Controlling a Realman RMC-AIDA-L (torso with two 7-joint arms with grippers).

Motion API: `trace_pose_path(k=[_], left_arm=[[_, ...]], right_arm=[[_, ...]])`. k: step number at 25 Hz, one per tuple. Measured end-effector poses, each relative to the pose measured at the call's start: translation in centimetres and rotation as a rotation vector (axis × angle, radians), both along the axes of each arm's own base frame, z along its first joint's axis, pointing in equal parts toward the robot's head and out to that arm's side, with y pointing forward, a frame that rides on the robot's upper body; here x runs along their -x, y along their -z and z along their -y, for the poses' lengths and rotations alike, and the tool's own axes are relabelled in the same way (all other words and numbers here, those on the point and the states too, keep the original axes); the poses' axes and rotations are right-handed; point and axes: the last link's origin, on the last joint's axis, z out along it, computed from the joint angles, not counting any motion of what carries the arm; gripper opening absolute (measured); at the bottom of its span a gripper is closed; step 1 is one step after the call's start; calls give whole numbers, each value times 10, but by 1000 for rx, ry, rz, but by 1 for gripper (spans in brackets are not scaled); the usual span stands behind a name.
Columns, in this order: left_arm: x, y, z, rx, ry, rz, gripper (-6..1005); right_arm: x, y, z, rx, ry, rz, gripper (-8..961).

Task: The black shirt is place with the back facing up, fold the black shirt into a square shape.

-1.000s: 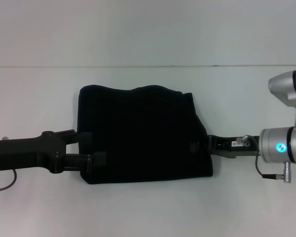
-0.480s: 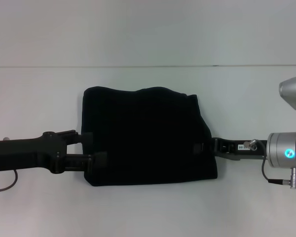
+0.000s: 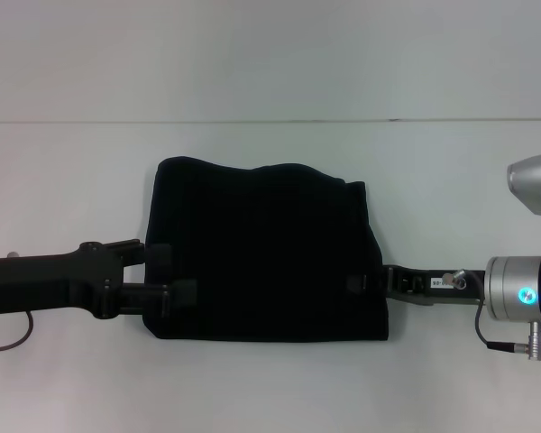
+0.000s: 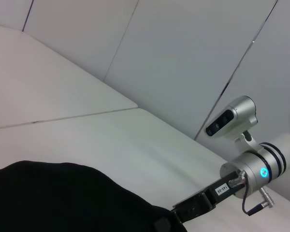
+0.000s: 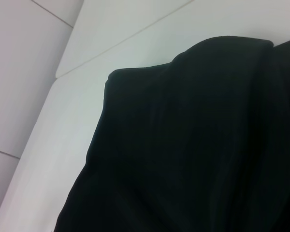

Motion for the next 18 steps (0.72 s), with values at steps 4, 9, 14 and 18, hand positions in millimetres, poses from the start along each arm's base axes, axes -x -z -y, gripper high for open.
trace_pose_path(k=[4, 9, 14, 18], left_arm=[[0, 0, 0, 1, -3, 1, 946], [1, 0, 1, 0, -5, 2, 946], [0, -2, -1, -3, -3, 1, 947], [0, -5, -3, -6, -8, -2, 947]], right_arm=[[-3, -4, -1, -10, 6, 2, 75], [-8, -10, 1, -26, 16, -12, 75], [-11, -15, 3, -27, -4, -19, 79], [-15, -21, 7, -68, -24, -51, 87]])
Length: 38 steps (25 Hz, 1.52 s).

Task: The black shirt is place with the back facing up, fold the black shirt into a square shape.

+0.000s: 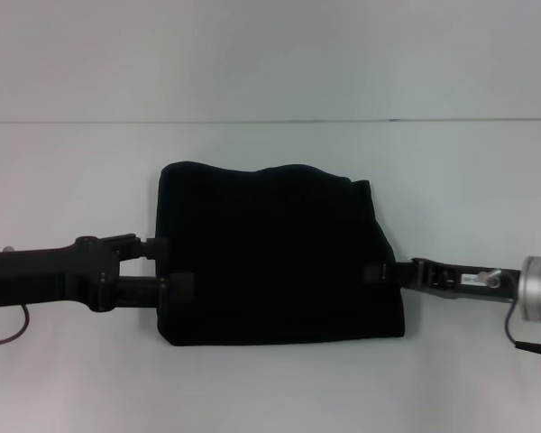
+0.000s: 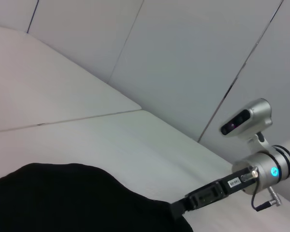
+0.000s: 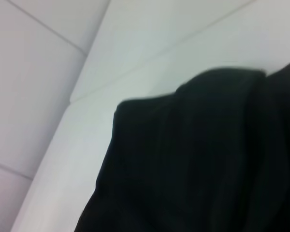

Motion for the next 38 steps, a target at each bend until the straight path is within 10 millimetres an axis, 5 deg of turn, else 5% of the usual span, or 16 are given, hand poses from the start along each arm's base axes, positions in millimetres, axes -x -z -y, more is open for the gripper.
trace_pose_path(k=[10, 15, 24, 38], left_arm=[[2, -13, -11, -87, -31, 3, 946], [-3, -21, -24, -167, -42, 38, 949], [-9, -14, -40, -168, -59, 22, 951], [-7, 11, -39, -57, 3, -183, 947]], right_arm=[[-32, -49, 6, -184, 11, -26, 547], [-7, -69, -4, -317, -240, -38, 664], [27, -70, -36, -294, -489, 152, 940], [59, -60, -49, -200, -688, 293, 940]])
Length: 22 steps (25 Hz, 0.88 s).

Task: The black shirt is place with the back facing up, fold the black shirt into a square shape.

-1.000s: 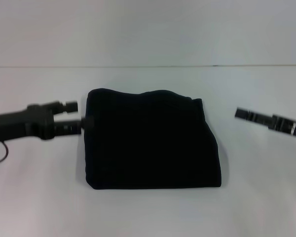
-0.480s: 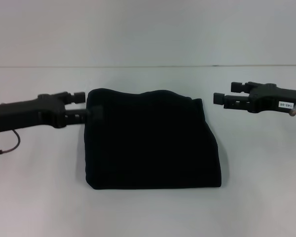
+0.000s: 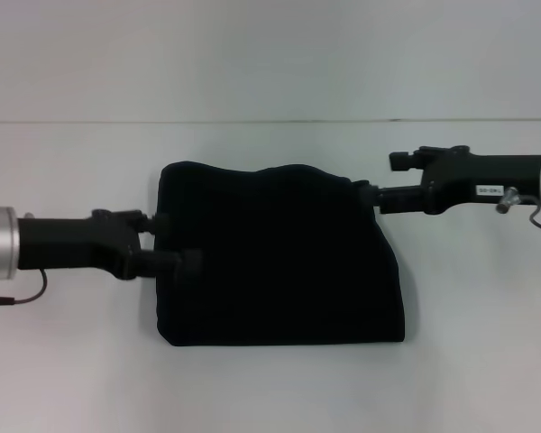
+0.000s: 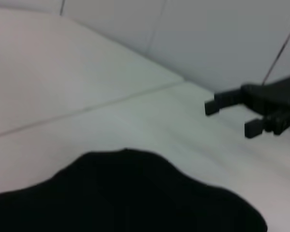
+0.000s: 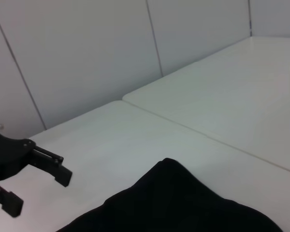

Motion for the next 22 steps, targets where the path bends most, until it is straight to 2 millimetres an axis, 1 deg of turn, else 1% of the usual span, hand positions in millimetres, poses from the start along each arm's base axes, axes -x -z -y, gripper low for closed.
trace_pose_path(k=[4, 7, 22], left_arm=[[-1, 6, -3, 13, 13, -47, 947], [-2, 7, -5, 8, 18, -57, 947], [-2, 4, -6, -10, 23, -56, 945]], right_arm=[[9, 7, -2, 29, -30, 24, 941], [12, 11, -2, 47, -37, 41, 941], [11, 13, -1, 73, -20, 53, 940]])
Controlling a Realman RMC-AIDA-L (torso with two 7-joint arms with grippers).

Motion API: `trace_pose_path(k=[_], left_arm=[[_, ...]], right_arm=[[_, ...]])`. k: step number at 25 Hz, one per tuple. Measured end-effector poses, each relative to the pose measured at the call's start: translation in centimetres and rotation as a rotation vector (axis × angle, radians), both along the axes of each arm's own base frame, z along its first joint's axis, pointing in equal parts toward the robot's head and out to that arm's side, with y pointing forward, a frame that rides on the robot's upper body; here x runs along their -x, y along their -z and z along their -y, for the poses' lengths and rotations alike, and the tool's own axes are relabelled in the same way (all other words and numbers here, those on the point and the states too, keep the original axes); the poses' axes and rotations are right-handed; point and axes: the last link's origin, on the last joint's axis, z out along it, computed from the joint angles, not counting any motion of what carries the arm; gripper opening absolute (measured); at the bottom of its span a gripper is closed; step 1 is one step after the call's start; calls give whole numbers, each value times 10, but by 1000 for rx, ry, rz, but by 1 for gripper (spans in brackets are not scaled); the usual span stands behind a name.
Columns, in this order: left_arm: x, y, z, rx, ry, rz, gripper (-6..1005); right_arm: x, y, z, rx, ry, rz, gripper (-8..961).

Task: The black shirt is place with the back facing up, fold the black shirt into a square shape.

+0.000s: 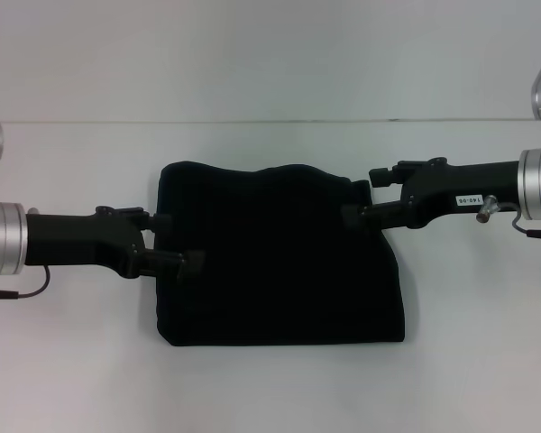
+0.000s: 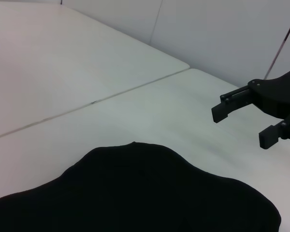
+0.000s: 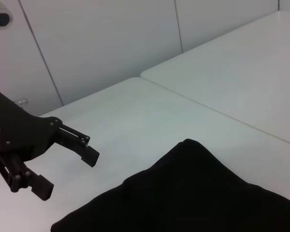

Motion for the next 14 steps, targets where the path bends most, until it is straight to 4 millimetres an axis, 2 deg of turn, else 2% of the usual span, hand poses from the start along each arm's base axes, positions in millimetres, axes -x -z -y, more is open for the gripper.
trace_pose_path(k=[14], left_arm=[[1, -1, 1, 2, 1, -6, 945]], right_arm=[[-1, 0, 1, 2, 8, -3, 940]])
